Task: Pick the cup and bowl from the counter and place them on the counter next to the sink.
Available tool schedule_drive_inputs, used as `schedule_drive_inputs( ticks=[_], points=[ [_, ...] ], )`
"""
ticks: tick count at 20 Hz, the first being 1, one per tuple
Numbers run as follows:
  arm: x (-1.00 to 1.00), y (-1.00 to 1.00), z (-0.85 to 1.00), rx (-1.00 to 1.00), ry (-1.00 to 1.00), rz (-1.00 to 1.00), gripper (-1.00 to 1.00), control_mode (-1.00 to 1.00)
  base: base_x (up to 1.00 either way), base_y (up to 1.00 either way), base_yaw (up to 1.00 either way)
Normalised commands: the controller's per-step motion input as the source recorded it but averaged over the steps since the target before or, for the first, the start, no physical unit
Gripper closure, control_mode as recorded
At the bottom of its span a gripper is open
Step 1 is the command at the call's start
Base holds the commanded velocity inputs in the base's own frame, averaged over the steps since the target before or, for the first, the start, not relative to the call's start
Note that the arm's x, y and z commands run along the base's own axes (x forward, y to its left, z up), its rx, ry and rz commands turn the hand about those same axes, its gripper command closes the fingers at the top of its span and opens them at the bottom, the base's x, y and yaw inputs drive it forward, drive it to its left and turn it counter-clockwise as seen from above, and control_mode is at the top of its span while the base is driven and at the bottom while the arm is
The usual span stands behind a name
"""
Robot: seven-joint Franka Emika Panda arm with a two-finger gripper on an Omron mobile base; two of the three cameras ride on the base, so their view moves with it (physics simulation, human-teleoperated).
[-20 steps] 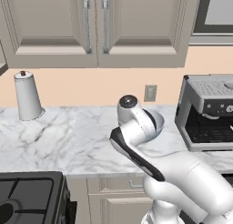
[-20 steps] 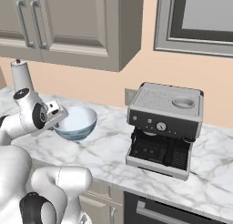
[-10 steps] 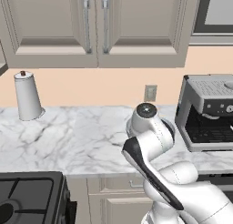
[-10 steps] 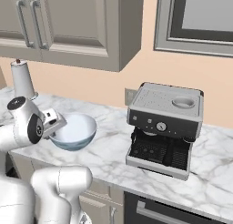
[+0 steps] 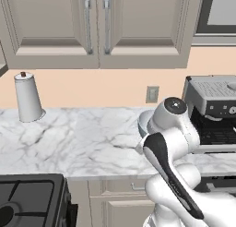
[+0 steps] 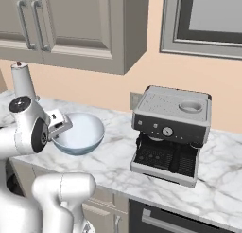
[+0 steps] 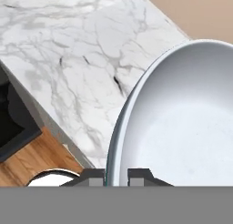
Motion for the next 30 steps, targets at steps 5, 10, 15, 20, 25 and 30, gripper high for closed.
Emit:
schedule_drive_inputs(
  ticks=[5,10,15,20,25,30],
  points=[
    [-0.59,0.00,0.35,-0.10,-0.08,0.02,1.00,-1.00,0.00,0.00,0.00],
    [-0.79,-0.01,0.11,-0.04,-0.05,0.04,1.00,-1.00,0.00,0.00,0.00],
    [-0.49,-0.09,0.35,-0.01,-0.02,0.01,1.00,-1.00,0.00,0.00,0.00],
    [-0.37,-0.27,0.31,0.00,-0.05,0.02,1.00,-1.00,0.00,0.00,0.00],
    [-0.09,-0.09,0.05,0.00,-0.02,0.01,1.00,-1.00,0.00,0.00,0.00],
    [0.00,0.00,0.00,0.00,0.00,0.00,1.00,-1.00,0.00,0.00,0.00]
  ],
)
